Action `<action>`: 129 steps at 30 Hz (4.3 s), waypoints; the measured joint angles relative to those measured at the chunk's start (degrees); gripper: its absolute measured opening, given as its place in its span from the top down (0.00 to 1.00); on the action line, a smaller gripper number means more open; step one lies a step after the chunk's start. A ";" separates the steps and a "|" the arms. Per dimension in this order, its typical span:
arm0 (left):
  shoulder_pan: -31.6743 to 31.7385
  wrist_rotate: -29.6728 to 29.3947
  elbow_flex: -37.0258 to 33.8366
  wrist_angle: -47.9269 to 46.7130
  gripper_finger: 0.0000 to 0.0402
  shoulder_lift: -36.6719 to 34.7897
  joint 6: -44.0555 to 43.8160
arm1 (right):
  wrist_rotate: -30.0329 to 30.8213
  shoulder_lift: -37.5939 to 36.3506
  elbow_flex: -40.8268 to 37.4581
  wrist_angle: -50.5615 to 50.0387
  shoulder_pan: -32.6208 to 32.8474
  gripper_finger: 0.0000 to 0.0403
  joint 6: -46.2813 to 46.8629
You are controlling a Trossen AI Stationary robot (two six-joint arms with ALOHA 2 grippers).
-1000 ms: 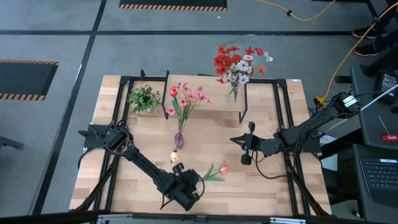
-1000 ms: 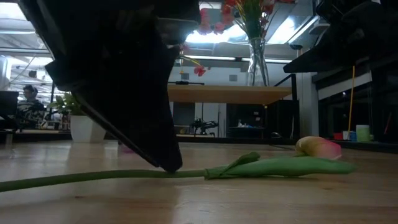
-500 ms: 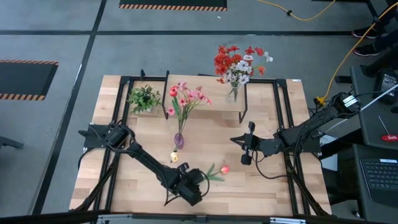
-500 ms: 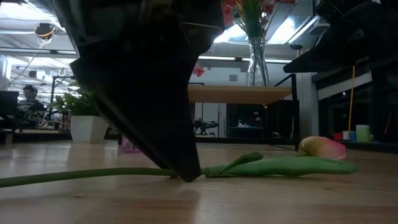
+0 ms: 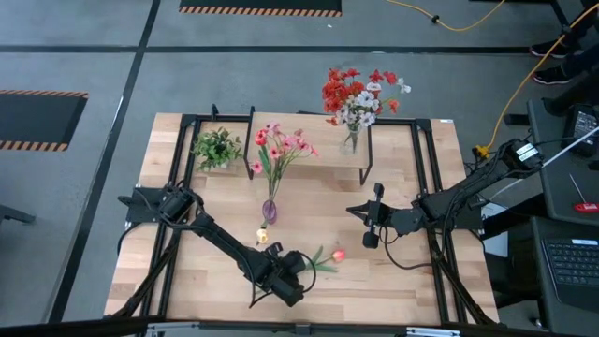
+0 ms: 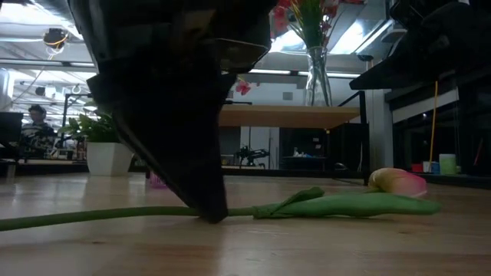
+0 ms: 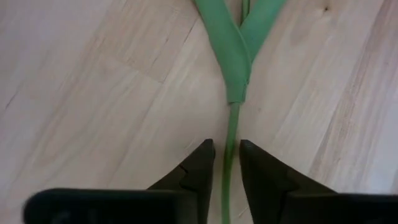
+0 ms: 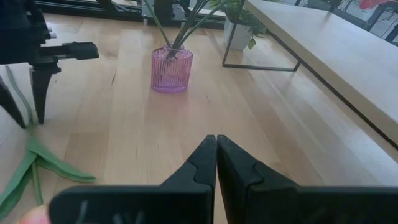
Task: Pick and place flowers into a vace then onto a shelf
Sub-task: Put the pink flower into the purple vase
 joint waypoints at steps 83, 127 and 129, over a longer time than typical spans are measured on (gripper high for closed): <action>-21.20 -35.65 -30.16 52.46 1.00 -39.69 57.51 | -0.02 0.00 0.00 0.04 0.01 0.96 0.03; 10.23 -13.64 -71.19 99.72 0.99 -64.61 85.87 | 0.17 0.01 0.00 1.75 -5.69 0.96 -1.82; 10.25 -13.27 -73.62 104.05 0.99 -64.53 84.86 | 0.17 0.02 0.00 1.76 -5.69 0.96 -1.85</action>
